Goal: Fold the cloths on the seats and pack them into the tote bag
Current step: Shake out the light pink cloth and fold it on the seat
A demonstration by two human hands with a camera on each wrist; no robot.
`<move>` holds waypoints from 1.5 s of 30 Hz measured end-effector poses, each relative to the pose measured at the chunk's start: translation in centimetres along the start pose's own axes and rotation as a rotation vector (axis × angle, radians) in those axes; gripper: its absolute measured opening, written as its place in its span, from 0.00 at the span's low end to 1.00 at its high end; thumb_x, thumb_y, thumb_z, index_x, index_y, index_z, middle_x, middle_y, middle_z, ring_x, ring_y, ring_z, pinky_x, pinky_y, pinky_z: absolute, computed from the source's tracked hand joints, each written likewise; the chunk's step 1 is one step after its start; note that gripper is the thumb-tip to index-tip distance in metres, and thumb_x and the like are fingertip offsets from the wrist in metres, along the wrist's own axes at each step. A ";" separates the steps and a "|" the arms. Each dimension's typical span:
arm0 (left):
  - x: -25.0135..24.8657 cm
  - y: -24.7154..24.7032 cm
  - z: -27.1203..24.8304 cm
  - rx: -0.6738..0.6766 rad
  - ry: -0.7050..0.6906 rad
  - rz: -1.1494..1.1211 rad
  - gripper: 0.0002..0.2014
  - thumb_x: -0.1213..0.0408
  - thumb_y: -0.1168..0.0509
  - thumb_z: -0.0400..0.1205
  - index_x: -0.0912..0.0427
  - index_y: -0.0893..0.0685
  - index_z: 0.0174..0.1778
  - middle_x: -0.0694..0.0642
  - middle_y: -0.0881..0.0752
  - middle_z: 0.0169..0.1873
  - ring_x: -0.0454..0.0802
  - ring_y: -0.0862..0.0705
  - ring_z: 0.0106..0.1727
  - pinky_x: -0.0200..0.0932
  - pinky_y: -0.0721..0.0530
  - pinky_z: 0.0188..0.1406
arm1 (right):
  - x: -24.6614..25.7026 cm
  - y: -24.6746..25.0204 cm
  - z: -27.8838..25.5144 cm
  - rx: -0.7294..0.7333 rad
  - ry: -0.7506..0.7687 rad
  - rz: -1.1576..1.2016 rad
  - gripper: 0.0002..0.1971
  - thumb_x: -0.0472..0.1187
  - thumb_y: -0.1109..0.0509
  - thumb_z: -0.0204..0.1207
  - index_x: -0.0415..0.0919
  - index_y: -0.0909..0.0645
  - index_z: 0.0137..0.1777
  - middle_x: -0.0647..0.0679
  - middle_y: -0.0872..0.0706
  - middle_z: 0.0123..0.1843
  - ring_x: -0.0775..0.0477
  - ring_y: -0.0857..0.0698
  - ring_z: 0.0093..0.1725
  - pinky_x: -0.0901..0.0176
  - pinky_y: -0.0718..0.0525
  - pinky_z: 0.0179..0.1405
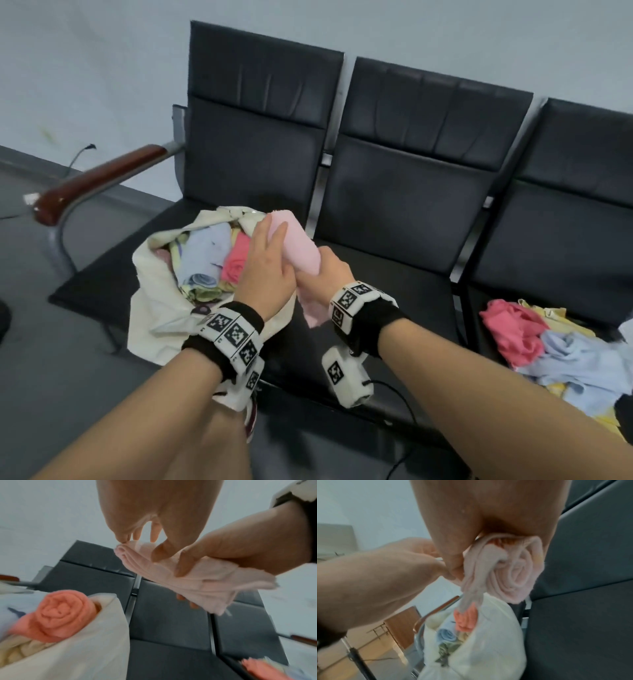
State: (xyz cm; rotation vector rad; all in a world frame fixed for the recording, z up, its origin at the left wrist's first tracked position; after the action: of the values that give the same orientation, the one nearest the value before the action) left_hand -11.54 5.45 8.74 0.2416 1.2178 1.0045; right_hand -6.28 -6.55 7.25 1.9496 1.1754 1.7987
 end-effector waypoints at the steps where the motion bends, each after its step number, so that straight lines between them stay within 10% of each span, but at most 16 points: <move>1: 0.9 1.0 0.3 -0.041 0.039 -0.030 0.29 0.74 0.40 0.83 0.60 0.33 0.82 0.56 0.46 0.86 0.53 0.47 0.87 0.43 0.48 0.85 | 1.2 -0.5 0.4 -0.010 0.005 0.047 0.27 0.54 0.28 0.70 0.52 0.30 0.68 0.50 0.16 0.54 0.49 0.15 0.44 0.58 0.16 0.34; 5: 4.1 3.9 1.3 -0.109 0.139 -0.142 0.21 0.66 0.43 0.89 0.64 0.25 0.79 0.58 0.38 0.85 0.53 0.39 0.85 0.46 0.42 0.84 | 5.7 -3.5 2.5 0.019 0.004 0.210 0.27 0.53 0.28 0.73 0.50 0.30 0.70 0.48 0.18 0.57 0.50 0.18 0.44 0.65 0.18 0.27; 8: 6.6 5.2 1.8 -0.102 0.228 -0.211 0.21 0.61 0.46 0.91 0.63 0.25 0.79 0.58 0.31 0.82 0.52 0.34 0.82 0.41 0.42 0.83 | 8.0 -6.7 4.3 0.052 -0.014 0.285 0.25 0.56 0.27 0.69 0.44 0.27 0.61 0.47 0.14 0.47 0.43 0.12 0.45 0.48 0.11 0.46; 13: 11.7 4.8 3.5 -0.013 0.354 -0.345 0.23 0.54 0.49 0.92 0.56 0.30 0.83 0.52 0.30 0.81 0.48 0.33 0.82 0.42 0.41 0.83 | 9.1 -11.9 8.7 0.053 -0.036 0.147 0.38 0.71 0.38 0.56 0.46 0.23 0.60 0.45 0.11 0.43 0.38 0.11 0.43 0.40 0.11 0.50; 18: 16.4 1.9 6.0 0.063 0.464 -0.420 0.25 0.49 0.49 0.91 0.58 0.26 0.80 0.55 0.28 0.81 0.50 0.31 0.81 0.51 0.39 0.84 | 9.7 -14.0 11.6 0.097 0.068 -0.103 0.26 0.56 0.46 0.82 0.37 0.22 0.68 0.39 0.14 0.61 0.35 0.15 0.60 0.43 0.18 0.64; 21: 18.5 0.2 7.0 0.172 0.537 -0.310 0.26 0.49 0.53 0.92 0.62 0.22 0.74 0.61 0.21 0.74 0.60 0.23 0.73 0.51 0.30 0.77 | 9.2 -14.6 13.1 0.231 0.137 -0.294 0.21 0.46 0.49 0.88 0.32 0.21 0.65 0.37 0.16 0.62 0.35 0.17 0.62 0.56 0.18 0.50; 24: 19.0 -1.6 7.3 0.335 0.404 0.009 0.20 0.60 0.50 0.92 0.62 0.27 0.78 0.63 0.32 0.82 0.60 0.28 0.78 0.45 0.31 0.73 | 9.2 -12.1 15.4 0.031 0.242 -0.484 0.18 0.46 0.42 0.83 0.33 0.17 0.55 0.38 0.18 0.57 0.36 0.19 0.60 0.52 0.21 0.57; 29: 20.0 -4.6 7.6 0.468 0.188 0.366 0.32 0.57 0.40 0.88 0.66 0.43 0.85 0.66 0.51 0.87 0.66 0.55 0.87 0.54 0.38 0.80 | 5.2 -9.8 18.4 0.012 0.111 -0.758 0.23 0.51 0.33 0.78 0.38 0.27 0.67 0.39 0.22 0.63 0.34 0.21 0.63 0.46 0.20 0.56; 35: 19.3 -6.1 7.7 0.439 0.123 0.384 0.25 0.56 0.51 0.92 0.58 0.38 0.86 0.62 0.44 0.86 0.61 0.38 0.83 0.52 0.33 0.78 | 4.9 -10.3 18.9 0.036 0.196 -0.912 0.12 0.36 0.42 0.83 0.34 0.19 0.58 0.38 0.16 0.58 0.35 0.15 0.56 0.53 0.23 0.41; 45: 17.6 -9.2 7.7 0.563 0.034 0.486 0.25 0.57 0.56 0.93 0.61 0.45 0.87 0.66 0.50 0.87 0.61 0.51 0.87 0.54 0.47 0.85 | 5.2 -4.8 18.9 -0.240 0.088 -0.315 0.15 0.44 0.37 0.82 0.32 0.16 0.53 0.35 0.14 0.53 0.33 0.15 0.54 0.49 0.15 0.50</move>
State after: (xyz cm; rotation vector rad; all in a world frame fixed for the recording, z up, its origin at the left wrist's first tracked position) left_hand -0.23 16.00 -5.96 1.0021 1.4934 1.0545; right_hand 8.72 6.48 3.87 1.4760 1.1558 1.7773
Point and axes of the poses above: each hand's wrist, its own z-axis towards the middle knuckle, its own y-axis out of the back of the hand, x = y × z, the point moved 7 cm from there along z, towards the middle knuckle
